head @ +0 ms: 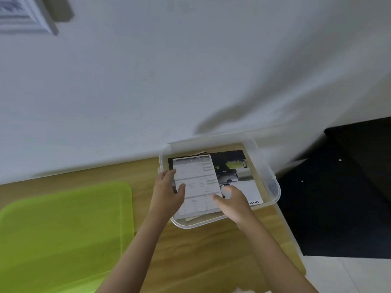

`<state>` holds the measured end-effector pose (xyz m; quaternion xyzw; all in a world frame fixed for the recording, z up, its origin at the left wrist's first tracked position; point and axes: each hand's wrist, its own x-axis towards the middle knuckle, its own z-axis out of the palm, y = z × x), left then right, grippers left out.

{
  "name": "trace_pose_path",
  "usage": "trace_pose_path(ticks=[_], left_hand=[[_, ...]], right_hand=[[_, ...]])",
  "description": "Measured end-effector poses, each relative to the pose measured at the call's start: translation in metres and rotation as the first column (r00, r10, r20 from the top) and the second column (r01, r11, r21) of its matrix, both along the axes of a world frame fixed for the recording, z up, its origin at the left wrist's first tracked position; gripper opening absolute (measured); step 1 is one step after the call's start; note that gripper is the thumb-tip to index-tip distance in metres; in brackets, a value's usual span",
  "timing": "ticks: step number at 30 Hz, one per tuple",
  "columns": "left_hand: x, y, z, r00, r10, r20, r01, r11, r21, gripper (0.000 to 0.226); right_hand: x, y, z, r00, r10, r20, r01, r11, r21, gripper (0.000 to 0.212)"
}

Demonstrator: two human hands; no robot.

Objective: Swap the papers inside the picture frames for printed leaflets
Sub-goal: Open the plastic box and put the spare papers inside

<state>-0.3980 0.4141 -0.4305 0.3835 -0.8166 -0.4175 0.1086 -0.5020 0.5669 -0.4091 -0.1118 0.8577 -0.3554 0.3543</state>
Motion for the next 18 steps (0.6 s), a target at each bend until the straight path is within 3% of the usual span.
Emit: trace_pose_path(ticks=[4, 9, 18], left_hand=[[0.043, -0.005, 0.002, 0.988, 0.139, -0.068, -0.142, 0.99, -0.028, 0.05], [0.121, -0.026, -0.009, 0.926, 0.377, -0.016, -0.378, 0.925, -0.041, 0.048], [0.267, -0.084, -0.037, 0.662, 0.719, 0.213, -0.717, 0.69, -0.103, 0.054]], right_hand=[[0.025, -0.019, 0.007, 0.997, 0.043, -0.062, -0.047, 0.996, -0.079, 0.052], [0.08, -0.057, 0.015, 0.976, 0.211, -0.043, -0.216, 0.96, -0.179, 0.048], [0.166, -0.104, -0.02, 0.888, 0.458, 0.045, -0.457, 0.889, -0.029, 0.067]])
